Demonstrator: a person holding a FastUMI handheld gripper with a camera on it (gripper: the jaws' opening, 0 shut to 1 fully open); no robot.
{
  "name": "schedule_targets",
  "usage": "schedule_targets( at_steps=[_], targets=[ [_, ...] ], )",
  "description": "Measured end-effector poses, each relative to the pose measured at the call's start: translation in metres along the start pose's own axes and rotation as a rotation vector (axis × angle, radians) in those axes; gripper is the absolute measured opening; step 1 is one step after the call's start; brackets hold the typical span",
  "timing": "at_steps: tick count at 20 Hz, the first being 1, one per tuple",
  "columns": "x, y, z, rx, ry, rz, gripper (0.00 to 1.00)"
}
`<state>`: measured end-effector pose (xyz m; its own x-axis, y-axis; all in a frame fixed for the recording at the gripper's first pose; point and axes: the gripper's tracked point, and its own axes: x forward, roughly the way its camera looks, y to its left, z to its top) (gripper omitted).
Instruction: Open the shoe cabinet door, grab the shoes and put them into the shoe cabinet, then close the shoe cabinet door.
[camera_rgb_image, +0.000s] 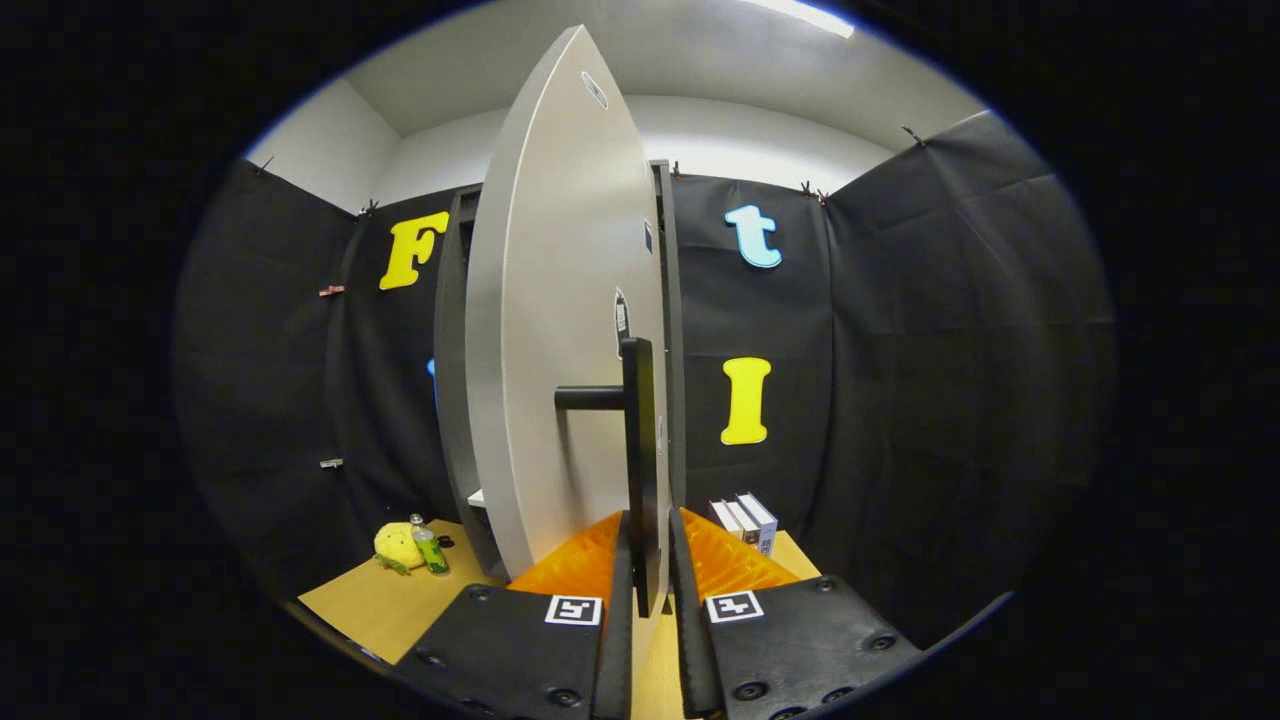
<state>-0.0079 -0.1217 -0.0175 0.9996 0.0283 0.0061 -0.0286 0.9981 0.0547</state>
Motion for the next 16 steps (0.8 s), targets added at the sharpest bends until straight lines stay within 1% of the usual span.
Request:
schedule_targets(
  at_steps=[2,7,8,10,11,13,16],
  targets=[
    [-0.007,-0.014,0.006,0.014,-0.018,-0.015,0.23],
    [-0.026,-0.060,0.012,0.005,-0.039,-0.099,0.23],
    [-0.031,-0.059,0.014,0.011,-0.044,-0.093,0.23],
    [-0.041,-0.059,0.014,-0.019,-0.054,-0.102,0.23],
    [-0.047,-0.055,0.013,-0.028,-0.049,-0.096,0.23],
    [-0.057,-0.037,0.006,-0.002,-0.038,-0.072,0.23],
    [-0.066,0.005,-0.020,0.073,0.000,0.003,0.23]
  ],
)
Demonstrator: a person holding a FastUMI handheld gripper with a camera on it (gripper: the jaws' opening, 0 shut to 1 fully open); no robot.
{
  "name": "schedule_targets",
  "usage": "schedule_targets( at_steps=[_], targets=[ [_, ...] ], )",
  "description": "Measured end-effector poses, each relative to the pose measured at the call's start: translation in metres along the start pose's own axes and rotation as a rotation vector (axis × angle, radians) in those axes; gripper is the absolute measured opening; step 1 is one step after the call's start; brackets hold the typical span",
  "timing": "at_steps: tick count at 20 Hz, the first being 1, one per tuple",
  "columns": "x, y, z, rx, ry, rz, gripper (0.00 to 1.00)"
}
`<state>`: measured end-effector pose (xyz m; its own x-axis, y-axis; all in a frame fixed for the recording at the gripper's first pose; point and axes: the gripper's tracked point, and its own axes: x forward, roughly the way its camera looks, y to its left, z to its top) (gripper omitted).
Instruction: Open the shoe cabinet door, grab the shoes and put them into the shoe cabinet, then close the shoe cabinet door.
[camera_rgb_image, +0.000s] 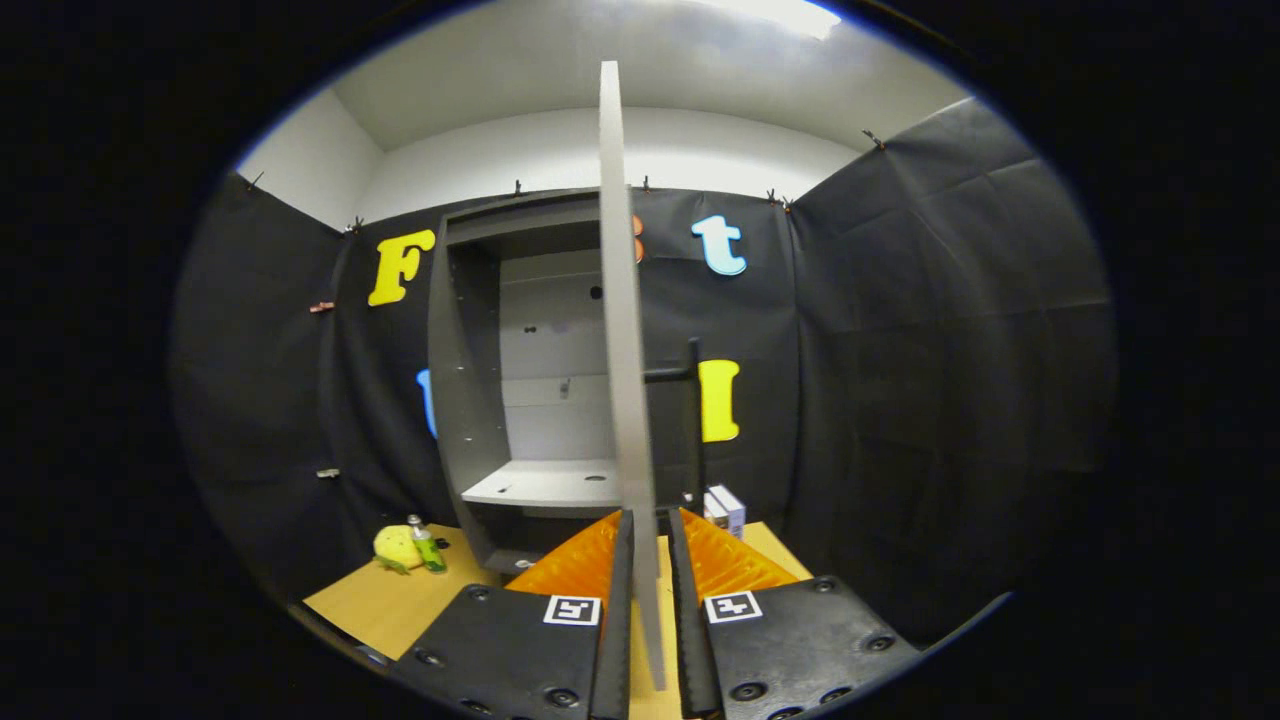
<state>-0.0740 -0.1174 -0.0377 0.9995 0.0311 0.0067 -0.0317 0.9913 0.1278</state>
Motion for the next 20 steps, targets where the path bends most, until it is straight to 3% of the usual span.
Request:
schedule_targets(
  at_steps=[3,11,15,20],
  targets=[
    [0.008,0.027,-0.047,0.033,0.058,0.042,0.23],
    [0.028,0.110,-0.236,0.033,0.391,0.118,0.24],
    [0.036,0.135,-0.330,0.032,0.565,0.122,0.24],
    [0.054,0.148,-0.427,0.052,0.751,0.068,0.24]
  ],
)
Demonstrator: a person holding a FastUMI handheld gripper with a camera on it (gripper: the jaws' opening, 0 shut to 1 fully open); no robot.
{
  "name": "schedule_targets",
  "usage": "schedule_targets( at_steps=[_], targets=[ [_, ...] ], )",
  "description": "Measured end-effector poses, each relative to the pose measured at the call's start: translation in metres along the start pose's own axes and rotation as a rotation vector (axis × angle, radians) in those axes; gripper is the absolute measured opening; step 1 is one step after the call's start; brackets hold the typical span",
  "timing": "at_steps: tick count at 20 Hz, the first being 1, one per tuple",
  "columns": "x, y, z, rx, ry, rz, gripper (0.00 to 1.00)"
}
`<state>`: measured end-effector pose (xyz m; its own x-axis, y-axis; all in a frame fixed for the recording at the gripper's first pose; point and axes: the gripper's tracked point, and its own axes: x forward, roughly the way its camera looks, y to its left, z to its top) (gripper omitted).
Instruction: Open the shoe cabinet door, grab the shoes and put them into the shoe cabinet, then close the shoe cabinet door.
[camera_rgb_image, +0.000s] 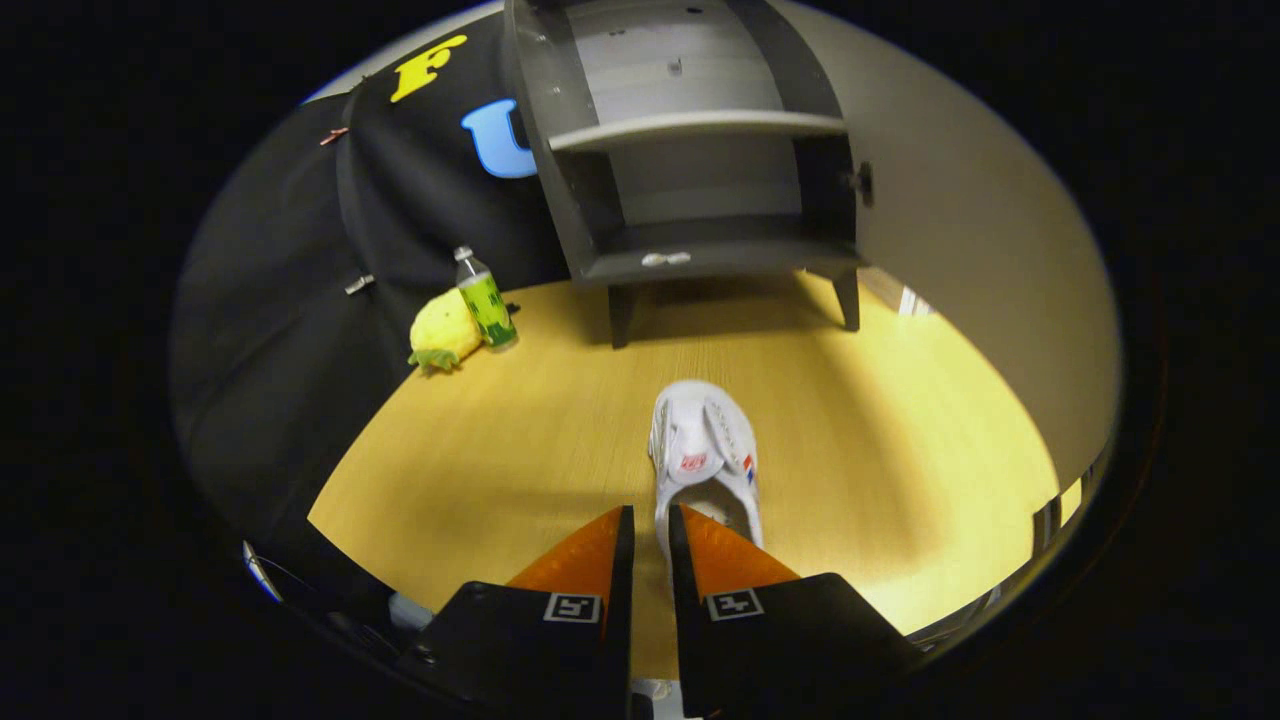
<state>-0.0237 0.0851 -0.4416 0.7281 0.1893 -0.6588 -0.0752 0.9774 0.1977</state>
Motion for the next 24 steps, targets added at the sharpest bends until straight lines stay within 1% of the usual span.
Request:
schedule_targets(
  at_steps=[5,12,17,20,21,22,23,24],
  targets=[
    [0.041,-0.009,-0.017,-0.007,0.051,-0.061,0.24],
    [0.082,-0.012,0.002,-0.018,0.006,-0.099,0.24],
    [0.087,-0.014,0.006,-0.050,-0.032,-0.115,0.23],
    [0.087,-0.017,0.006,-0.021,-0.045,-0.120,0.23],
    [0.077,-0.015,0.003,-0.022,-0.047,-0.116,0.23],
    [0.098,-0.015,0.000,-0.030,-0.037,-0.090,0.23],
    [0.089,-0.013,0.005,-0.047,-0.042,-0.110,0.05],
    [0.090,-0.013,0.004,-0.052,-0.038,-0.111,0.05]
  ],
)
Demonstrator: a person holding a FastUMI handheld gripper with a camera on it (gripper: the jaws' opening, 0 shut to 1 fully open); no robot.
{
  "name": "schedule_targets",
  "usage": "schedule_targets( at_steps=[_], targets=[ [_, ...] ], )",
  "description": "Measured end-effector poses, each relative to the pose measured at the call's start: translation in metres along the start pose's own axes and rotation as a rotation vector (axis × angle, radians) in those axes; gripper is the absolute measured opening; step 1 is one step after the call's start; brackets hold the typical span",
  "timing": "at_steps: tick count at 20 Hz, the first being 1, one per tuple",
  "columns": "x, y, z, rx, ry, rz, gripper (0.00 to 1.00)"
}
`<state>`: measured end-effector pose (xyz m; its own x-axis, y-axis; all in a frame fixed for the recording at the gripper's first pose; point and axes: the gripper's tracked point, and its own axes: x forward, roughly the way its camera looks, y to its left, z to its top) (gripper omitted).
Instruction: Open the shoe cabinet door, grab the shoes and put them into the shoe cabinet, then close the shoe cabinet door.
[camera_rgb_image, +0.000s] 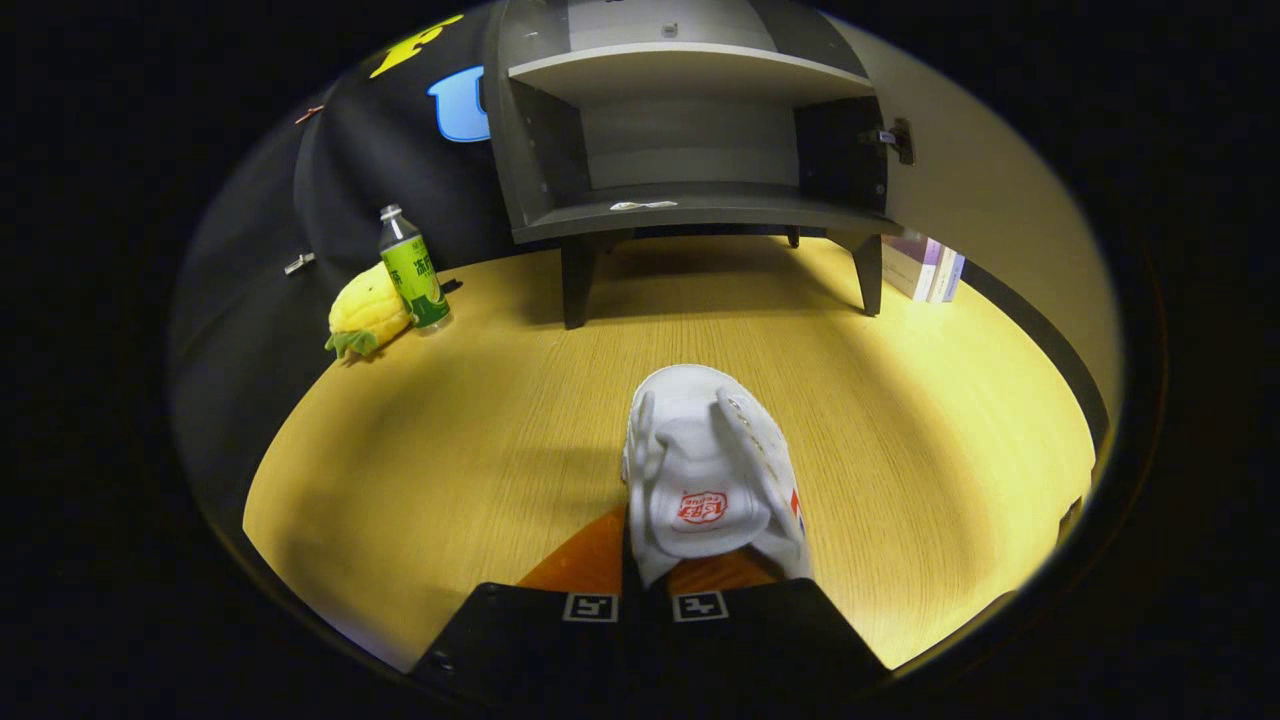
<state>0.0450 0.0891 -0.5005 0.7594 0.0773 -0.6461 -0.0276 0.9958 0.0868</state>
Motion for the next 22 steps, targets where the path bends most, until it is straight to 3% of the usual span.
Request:
schedule_targets(
  at_steps=[5,9,15,22],
  targets=[
    [-0.003,0.000,0.006,-0.017,0.045,0.019,0.05],
    [-0.021,-0.010,0.046,0.015,0.029,0.006,0.04],
    [-0.070,-0.020,0.160,0.037,-0.106,-0.019,0.04],
    [-0.100,-0.022,0.312,0.018,-0.301,0.017,0.04]
  ],
)
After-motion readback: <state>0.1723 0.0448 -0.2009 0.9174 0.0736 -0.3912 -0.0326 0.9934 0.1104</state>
